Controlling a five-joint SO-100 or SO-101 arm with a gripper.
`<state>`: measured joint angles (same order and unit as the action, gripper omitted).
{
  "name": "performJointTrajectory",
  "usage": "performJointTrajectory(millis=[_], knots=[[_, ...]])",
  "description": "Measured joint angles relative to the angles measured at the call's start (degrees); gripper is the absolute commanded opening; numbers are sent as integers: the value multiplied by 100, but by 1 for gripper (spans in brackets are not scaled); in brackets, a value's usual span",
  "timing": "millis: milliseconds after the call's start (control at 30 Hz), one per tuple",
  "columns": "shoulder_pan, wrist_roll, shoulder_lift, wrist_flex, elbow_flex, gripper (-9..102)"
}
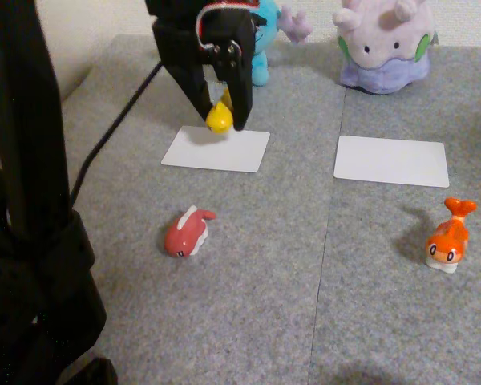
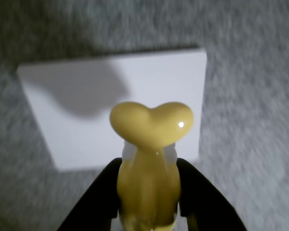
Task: Wooper wants to eat egg sudhi, and Goomy wants to eat shrimp sushi
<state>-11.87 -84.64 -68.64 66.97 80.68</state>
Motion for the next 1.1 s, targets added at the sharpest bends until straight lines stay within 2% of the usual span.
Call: performJointTrajectory(millis=[233,467,567,733,900,1100], knots=[[26,-158,703,-360,-132,7],[246,-316,712,-325,-149,34],[281,-404,686,-246,-158,41],[369,-422,413,229,-132,43],[343,-422,-773,694,-132,43],[-879,167,-2285,1538,-141,42]])
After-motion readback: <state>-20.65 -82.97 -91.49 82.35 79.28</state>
